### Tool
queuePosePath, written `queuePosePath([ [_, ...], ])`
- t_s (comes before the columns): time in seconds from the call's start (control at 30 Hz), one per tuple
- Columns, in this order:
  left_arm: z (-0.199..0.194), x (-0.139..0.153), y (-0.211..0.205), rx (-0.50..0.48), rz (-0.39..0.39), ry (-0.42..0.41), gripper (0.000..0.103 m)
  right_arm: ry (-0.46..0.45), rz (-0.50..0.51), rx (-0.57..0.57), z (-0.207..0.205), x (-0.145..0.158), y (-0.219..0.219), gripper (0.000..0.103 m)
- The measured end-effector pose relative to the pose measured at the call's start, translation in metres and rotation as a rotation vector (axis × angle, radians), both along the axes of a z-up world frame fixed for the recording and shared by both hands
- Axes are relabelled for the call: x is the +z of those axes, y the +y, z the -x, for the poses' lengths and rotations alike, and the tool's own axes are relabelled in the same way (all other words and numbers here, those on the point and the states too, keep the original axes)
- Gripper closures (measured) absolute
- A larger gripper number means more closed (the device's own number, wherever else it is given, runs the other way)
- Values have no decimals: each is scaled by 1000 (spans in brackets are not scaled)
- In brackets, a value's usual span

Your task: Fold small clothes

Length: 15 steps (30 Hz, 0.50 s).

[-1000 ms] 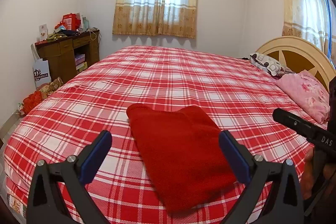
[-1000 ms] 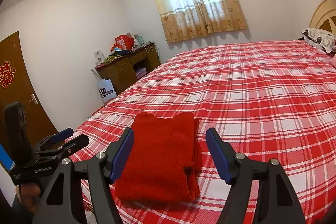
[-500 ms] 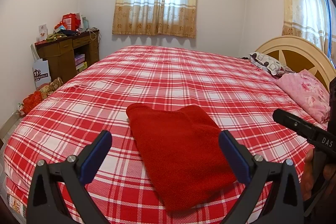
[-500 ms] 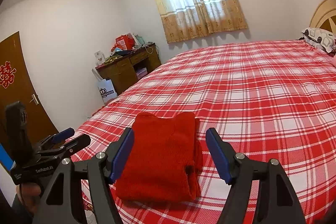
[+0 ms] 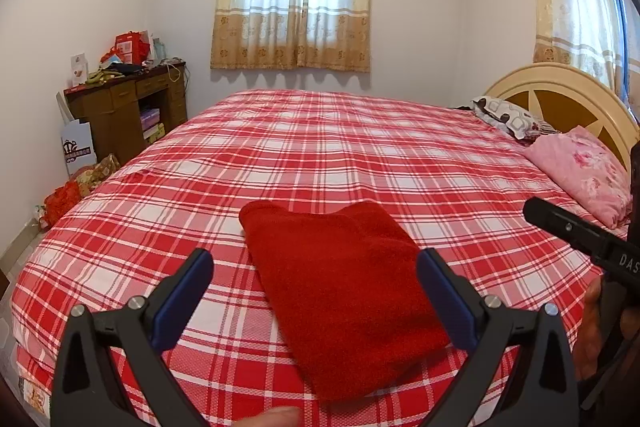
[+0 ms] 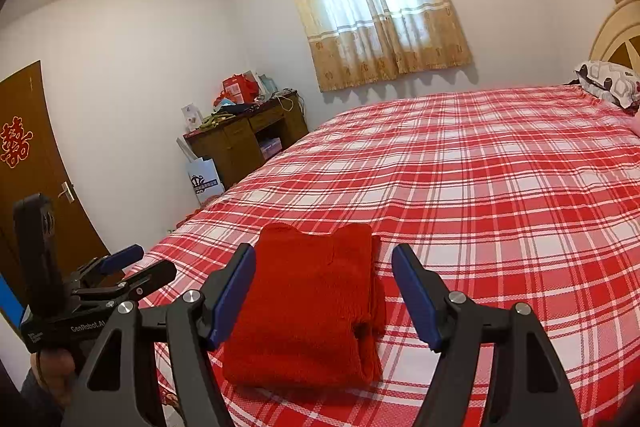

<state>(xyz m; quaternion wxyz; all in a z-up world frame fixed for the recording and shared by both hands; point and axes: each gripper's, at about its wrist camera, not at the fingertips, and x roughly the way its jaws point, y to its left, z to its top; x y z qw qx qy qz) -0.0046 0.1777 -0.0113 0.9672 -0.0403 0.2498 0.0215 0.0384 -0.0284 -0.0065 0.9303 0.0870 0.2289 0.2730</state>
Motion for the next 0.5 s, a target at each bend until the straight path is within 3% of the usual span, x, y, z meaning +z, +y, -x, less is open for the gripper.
queuePosePath([
  [0.5, -4, -5, 17, 53, 12, 15, 0, 10, 12, 7, 0, -4, 3, 32],
])
